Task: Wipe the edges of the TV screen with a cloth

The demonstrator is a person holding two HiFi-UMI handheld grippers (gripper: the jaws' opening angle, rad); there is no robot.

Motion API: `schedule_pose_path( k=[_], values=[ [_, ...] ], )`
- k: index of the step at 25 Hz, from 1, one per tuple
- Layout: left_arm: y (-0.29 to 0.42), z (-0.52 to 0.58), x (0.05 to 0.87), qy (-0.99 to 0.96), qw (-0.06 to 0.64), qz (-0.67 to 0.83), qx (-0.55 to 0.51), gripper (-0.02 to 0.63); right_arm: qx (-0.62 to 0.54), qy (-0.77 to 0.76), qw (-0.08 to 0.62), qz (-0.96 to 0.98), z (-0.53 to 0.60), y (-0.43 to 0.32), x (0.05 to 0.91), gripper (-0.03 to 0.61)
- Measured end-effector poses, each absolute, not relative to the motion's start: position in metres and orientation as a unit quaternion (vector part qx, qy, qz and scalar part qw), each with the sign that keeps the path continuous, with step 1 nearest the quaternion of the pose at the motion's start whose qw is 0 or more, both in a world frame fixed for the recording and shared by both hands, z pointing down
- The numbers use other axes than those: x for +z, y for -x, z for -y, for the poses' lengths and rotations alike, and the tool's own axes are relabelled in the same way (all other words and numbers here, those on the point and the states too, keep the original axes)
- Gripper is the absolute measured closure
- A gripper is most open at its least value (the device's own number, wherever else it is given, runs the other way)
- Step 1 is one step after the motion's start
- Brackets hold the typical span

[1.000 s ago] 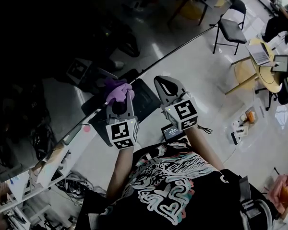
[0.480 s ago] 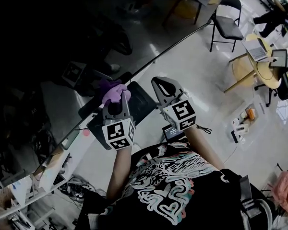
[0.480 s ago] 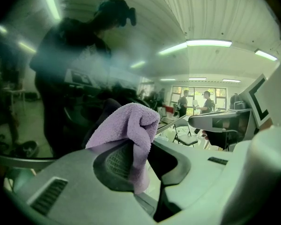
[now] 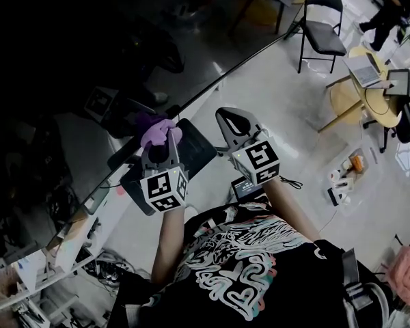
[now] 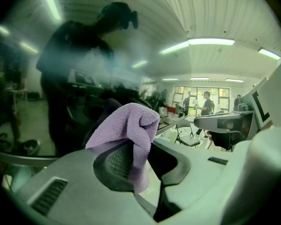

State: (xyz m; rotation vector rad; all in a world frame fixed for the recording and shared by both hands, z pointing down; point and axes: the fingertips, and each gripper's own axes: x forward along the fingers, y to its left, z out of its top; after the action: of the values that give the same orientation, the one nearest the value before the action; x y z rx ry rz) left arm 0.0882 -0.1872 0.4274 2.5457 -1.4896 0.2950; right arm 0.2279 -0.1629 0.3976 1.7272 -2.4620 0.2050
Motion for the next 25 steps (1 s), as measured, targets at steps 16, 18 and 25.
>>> schedule_pose_path(
  k=[16,18,25],
  values=[
    [-0.144,0.197,0.424,-0.843,0.089,0.522,0.093,0.528,0.072,-0.546,0.053,0.833,0.169,-0.295,0.401,0.545],
    [-0.153,0.199,0.423,-0.843,0.088,0.523,0.095,0.528,0.073,-0.545,0.051,0.834,0.17,-0.303,0.401,0.545],
    [-0.164,0.2,0.425,-0.843,0.088,0.523,0.09,0.528,0.081,-0.547,0.047,0.832,0.166,-0.322,0.403,0.545]
  ],
)
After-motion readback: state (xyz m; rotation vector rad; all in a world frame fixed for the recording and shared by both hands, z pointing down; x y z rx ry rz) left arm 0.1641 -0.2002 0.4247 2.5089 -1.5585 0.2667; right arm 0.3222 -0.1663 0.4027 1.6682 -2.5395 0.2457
